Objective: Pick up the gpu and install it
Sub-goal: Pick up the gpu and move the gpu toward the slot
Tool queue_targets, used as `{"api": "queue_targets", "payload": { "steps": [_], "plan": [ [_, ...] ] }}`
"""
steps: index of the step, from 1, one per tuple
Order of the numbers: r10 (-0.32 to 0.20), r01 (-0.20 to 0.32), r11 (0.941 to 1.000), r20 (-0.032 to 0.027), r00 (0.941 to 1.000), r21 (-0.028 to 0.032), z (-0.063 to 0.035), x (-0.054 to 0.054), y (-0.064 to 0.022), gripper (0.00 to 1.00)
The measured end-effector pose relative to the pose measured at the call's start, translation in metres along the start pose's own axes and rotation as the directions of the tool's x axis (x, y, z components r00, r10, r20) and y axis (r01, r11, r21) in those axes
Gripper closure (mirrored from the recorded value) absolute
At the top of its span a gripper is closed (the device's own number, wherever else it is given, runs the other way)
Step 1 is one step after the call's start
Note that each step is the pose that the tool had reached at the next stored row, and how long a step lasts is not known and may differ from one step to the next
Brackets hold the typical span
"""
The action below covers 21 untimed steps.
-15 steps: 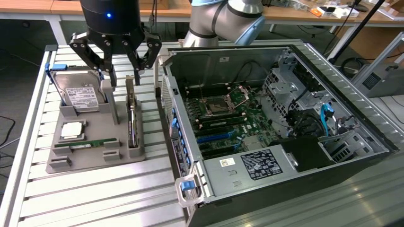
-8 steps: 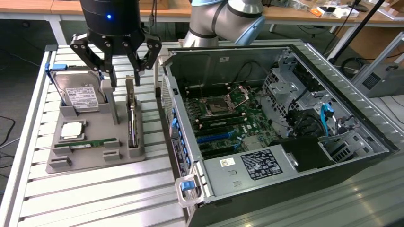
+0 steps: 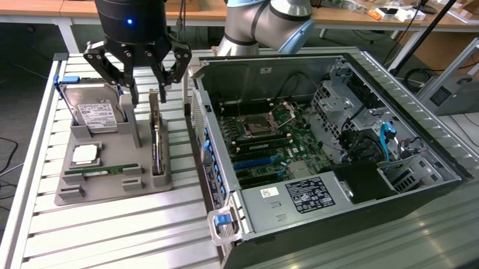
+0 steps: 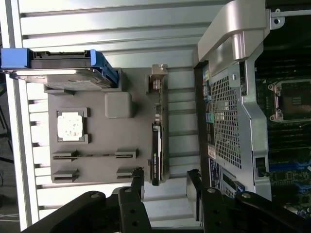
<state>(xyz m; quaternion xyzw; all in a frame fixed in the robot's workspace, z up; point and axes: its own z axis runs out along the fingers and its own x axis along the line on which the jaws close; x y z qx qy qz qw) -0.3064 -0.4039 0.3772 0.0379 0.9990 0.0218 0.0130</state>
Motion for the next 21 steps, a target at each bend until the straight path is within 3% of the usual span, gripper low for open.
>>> {"api": "queue_targets", "payload": {
  "steps": [21],
  "plan": [
    [0.000, 0.000, 1.0000, 0.0000, 1.0000, 0.0000, 0.0045, 0.0001, -0.0006, 0.52]
  ]
}}
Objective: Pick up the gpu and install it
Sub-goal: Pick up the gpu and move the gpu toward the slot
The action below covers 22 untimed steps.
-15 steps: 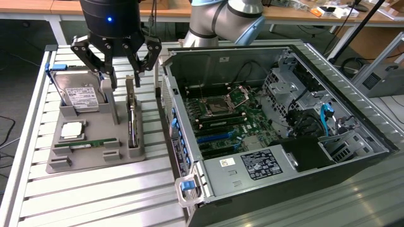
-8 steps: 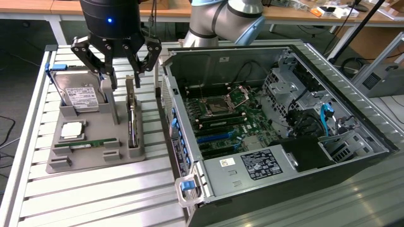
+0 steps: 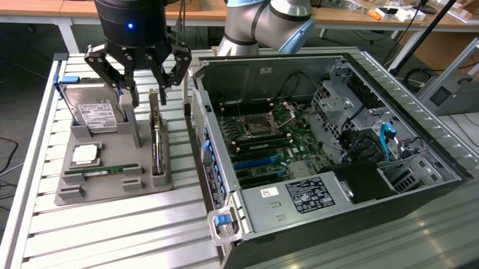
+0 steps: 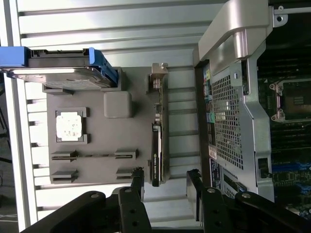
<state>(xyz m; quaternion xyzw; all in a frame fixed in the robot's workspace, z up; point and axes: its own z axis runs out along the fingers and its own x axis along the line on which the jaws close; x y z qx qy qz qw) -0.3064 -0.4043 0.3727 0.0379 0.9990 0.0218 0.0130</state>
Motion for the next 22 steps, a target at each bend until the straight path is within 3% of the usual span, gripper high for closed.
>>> {"api": "queue_targets", "payload": {
  "steps": [22],
  "plan": [
    [0.000, 0.000, 1.0000, 0.0000, 1.0000, -0.0001, 0.0058, 0.0001, -0.0005, 0.52]
  ]
}}
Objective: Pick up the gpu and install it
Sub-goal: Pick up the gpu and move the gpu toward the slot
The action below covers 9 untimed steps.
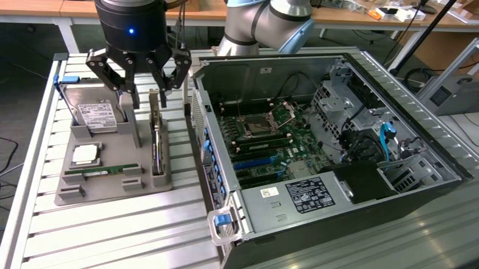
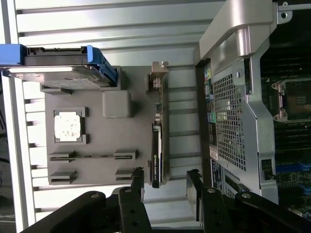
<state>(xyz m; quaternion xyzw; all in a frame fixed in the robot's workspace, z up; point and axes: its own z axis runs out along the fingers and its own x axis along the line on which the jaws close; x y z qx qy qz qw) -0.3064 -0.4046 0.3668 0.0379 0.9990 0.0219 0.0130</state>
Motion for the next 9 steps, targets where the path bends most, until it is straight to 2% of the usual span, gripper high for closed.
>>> {"api": "queue_targets", "payload": {
  "steps": [9],
  "plan": [
    [0.000, 0.000, 1.0000, 0.0000, 1.0000, 0.0001, 0.0020, 0.0000, -0.0002, 0.52]
  ]
}}
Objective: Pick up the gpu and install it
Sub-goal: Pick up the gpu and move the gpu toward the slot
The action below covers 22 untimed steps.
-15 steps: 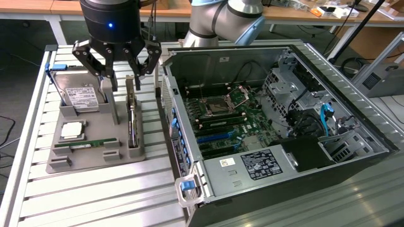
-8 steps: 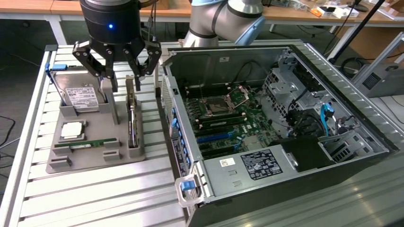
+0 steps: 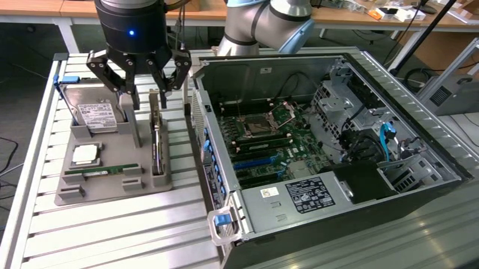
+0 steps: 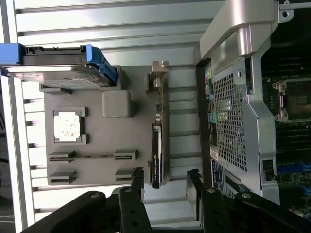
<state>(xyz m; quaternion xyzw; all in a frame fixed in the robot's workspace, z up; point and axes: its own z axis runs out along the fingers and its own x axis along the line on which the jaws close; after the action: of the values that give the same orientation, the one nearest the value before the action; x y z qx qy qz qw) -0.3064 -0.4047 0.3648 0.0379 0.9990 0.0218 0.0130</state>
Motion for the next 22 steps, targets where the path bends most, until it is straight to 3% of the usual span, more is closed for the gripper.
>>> {"api": "queue_targets", "payload": {
  "steps": [22],
  "plan": [
    [0.000, 0.000, 1.0000, 0.0001, 1.0000, 0.0000, 0.0049, 0.0001, -0.0005, 0.52]
  ]
}}
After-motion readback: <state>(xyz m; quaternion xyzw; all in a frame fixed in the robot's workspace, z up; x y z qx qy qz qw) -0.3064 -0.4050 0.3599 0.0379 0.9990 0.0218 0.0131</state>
